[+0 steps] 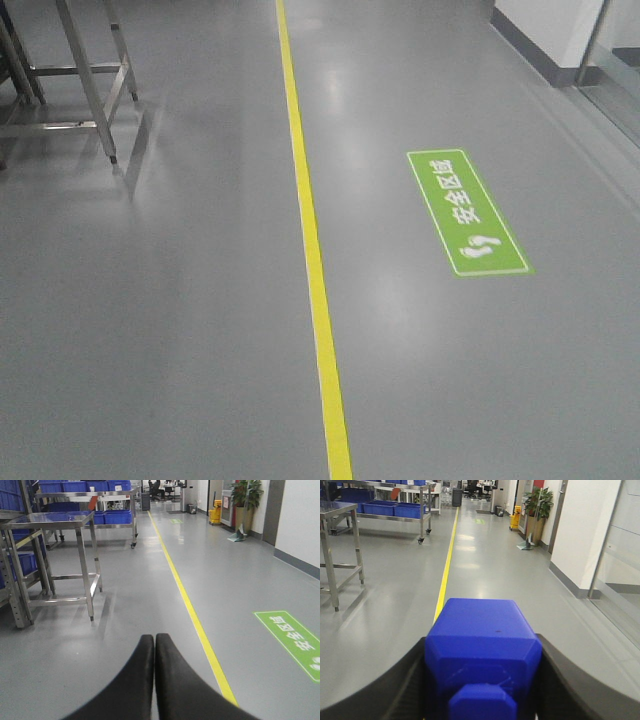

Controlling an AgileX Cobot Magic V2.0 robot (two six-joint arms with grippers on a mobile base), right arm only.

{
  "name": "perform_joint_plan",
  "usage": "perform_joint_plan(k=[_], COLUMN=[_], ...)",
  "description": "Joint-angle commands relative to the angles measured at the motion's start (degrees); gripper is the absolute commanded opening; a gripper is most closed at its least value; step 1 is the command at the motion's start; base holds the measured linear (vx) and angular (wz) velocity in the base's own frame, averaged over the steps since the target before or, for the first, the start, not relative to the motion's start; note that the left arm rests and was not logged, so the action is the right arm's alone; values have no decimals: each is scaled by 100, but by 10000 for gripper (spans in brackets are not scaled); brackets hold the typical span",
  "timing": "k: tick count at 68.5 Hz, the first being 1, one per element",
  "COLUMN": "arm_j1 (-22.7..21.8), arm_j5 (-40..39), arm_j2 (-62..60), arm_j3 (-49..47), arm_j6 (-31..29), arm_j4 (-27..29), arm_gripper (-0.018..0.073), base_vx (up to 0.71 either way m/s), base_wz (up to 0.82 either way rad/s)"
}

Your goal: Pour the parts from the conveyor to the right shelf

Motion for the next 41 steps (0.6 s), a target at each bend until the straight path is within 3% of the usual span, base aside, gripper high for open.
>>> perform_joint_plan(k=[1,41], arm_j1=[-15,-15], arm_j5=[-473,-472], arm_j2=[81,81], arm_j3=[-131,-131], arm_j6=[-26,-31], arm_j4=[35,35], arm_gripper=[-6,-6], base_vx=[70,74], base_wz=[12,9])
